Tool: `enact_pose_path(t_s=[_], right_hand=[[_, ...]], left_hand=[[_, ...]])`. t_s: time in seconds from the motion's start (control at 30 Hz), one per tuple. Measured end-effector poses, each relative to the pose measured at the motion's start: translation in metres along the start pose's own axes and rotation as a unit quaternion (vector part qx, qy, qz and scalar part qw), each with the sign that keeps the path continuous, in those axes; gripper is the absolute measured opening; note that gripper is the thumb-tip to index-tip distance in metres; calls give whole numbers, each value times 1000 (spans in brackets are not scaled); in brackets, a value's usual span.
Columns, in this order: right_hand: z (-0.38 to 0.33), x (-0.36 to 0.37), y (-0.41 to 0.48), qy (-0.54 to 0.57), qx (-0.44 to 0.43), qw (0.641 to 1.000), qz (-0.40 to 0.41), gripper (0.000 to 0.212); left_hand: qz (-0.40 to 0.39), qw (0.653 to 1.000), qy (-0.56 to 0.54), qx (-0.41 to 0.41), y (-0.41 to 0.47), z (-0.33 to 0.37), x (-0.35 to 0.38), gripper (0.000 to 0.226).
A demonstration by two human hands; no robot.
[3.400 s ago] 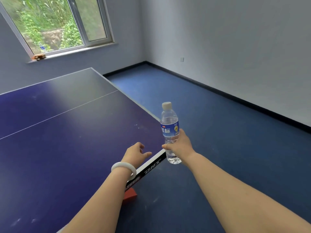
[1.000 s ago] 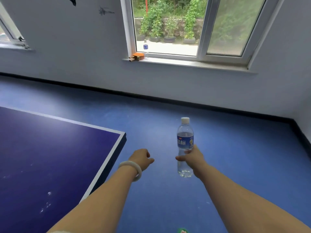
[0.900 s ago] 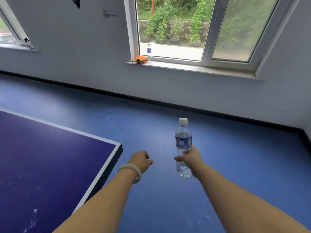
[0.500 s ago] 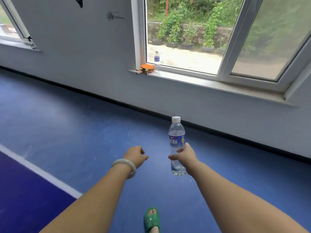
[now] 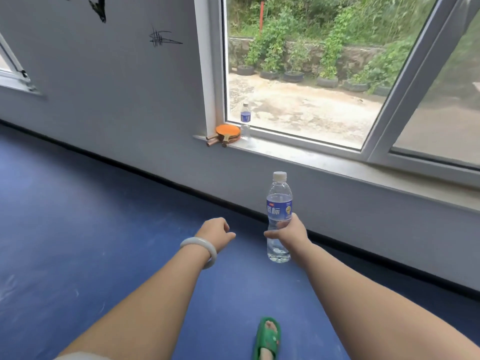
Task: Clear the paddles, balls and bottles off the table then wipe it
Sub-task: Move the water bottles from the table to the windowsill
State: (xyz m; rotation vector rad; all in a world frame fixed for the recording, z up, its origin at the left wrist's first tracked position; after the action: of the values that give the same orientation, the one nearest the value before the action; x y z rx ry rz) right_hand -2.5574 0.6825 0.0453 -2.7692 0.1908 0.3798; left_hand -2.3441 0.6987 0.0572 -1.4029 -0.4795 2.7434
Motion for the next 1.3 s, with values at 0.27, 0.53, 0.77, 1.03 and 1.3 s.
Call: enact_pose_path(t_s=[0.27, 0.53, 0.77, 1.03, 1.3], right_hand=[[-84, 38, 200, 9, -29, 999, -33, 54], [-133, 94, 340, -17, -12, 999, -42, 56], [-158, 161, 447, 14, 30, 999, -8, 53], [-178, 208, 537, 37, 89, 993, 72, 55], [-198, 224, 635, 41, 101, 991, 71, 58]], left_hand=[[27, 999, -9, -23, 186, 42, -50, 22], [12, 999, -13, -40, 329, 51, -87, 22], [-25, 999, 16, -13, 467, 27, -127, 22], [-64, 997, 45, -3, 599, 7, -170, 23], [-91, 995, 44, 10, 682, 29, -162, 26]])
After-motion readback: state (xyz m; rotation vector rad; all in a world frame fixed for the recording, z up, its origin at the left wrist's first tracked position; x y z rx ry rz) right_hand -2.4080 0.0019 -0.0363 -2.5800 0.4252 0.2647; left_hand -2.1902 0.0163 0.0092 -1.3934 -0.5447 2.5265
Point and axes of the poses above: each hand's wrist, its own y-axis towards the middle knuckle, its own x-axis out of the palm, z = x × y, the point moved 2 cm from there along y, towards the middle knuckle, and after that the axes turned 3 degrees about z, right-handed, at the moved point
